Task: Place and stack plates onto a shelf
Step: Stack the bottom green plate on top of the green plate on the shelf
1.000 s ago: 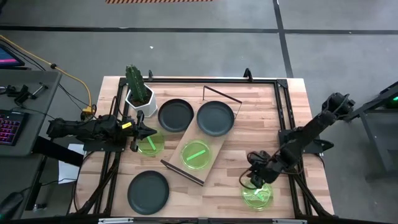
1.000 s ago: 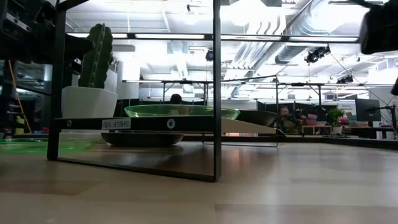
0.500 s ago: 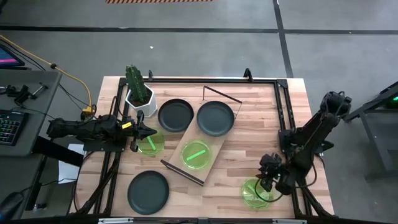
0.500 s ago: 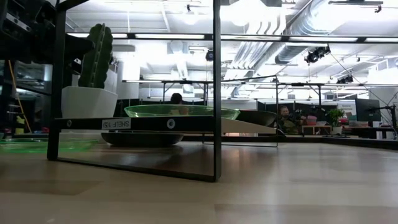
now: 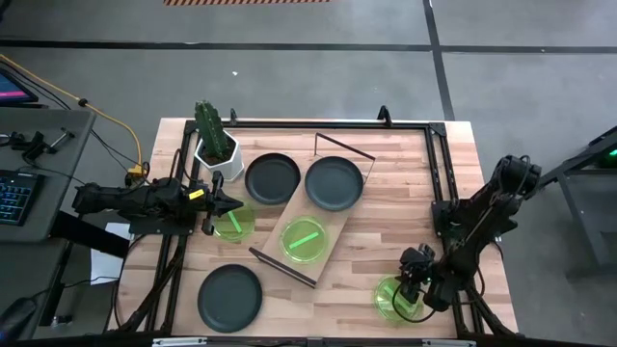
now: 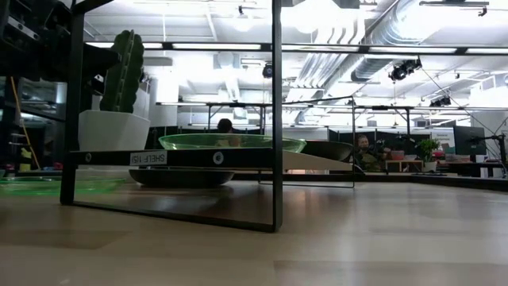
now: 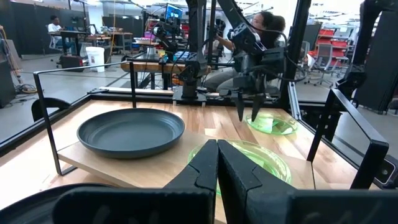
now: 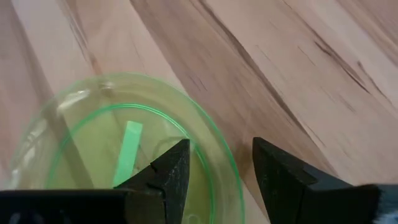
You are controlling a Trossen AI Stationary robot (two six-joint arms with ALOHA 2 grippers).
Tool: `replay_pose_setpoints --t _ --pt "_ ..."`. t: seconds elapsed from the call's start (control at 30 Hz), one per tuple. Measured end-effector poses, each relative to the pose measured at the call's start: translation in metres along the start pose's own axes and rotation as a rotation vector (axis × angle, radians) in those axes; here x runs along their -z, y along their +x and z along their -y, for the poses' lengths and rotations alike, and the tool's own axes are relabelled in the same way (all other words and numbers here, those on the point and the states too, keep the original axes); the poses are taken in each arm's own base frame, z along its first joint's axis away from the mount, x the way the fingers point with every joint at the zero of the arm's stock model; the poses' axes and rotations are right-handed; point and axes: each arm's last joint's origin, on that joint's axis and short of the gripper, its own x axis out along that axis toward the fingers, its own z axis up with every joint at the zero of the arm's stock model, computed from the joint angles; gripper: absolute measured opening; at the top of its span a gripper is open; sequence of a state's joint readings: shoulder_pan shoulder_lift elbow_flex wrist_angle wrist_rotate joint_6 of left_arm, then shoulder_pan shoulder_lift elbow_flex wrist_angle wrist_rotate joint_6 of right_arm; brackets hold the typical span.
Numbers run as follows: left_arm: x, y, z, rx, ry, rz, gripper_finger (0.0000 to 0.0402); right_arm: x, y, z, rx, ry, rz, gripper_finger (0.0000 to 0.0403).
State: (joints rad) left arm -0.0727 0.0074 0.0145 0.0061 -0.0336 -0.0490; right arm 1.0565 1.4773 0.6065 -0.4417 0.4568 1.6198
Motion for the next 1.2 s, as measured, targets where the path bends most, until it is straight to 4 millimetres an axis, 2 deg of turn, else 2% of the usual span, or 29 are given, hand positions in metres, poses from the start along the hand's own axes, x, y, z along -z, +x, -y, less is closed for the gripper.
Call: replay_pose_setpoints --t 0.23,0.33,0.4,0.53,0.57,0.77,1.03,1.2 --pt "0.000 0.000 0.000 0.000 0.000 0.000 0.0000 0.002 0.004 -0.003 -0.021 -0.013 -0.002 0.0155" --pt "0.000 0.000 0.000 0.000 0.000 0.000 0.0000 0.002 0.004 -0.003 -0.016 -0.019 -0.003 0.0142" --pt "0.000 0.000 0.000 -0.001 0.000 0.000 0.0000 0.002 0.004 -0.002 -0.007 -0.025 -0.008 0.0117" --pt "0.000 0.000 0.000 -0.001 0.000 0.000 0.0000 0.002 0.004 0.001 0.023 -0.038 -0.020 0.0026" --pt "0.000 0.000 0.000 0.000 0.000 0.000 0.0000 0.002 0.004 0.001 0.024 -0.039 -0.021 0.0013" --pt "0.000 0.000 0.000 0.000 0.000 0.000 0.0000 0.000 -0.001 -0.002 -0.022 -0.040 -0.051 0.0003" --pt "0.000 0.000 0.000 0.000 0.000 0.000 0.0000 -0.015 -0.029 -0.007 -0.183 -0.003 -0.008 0.0000" --pt "0.000 0.000 0.000 0.000 0.000 0.000 0.0000 -0.025 -0.045 -0.006 -0.251 0.002 0.084 0.0000"
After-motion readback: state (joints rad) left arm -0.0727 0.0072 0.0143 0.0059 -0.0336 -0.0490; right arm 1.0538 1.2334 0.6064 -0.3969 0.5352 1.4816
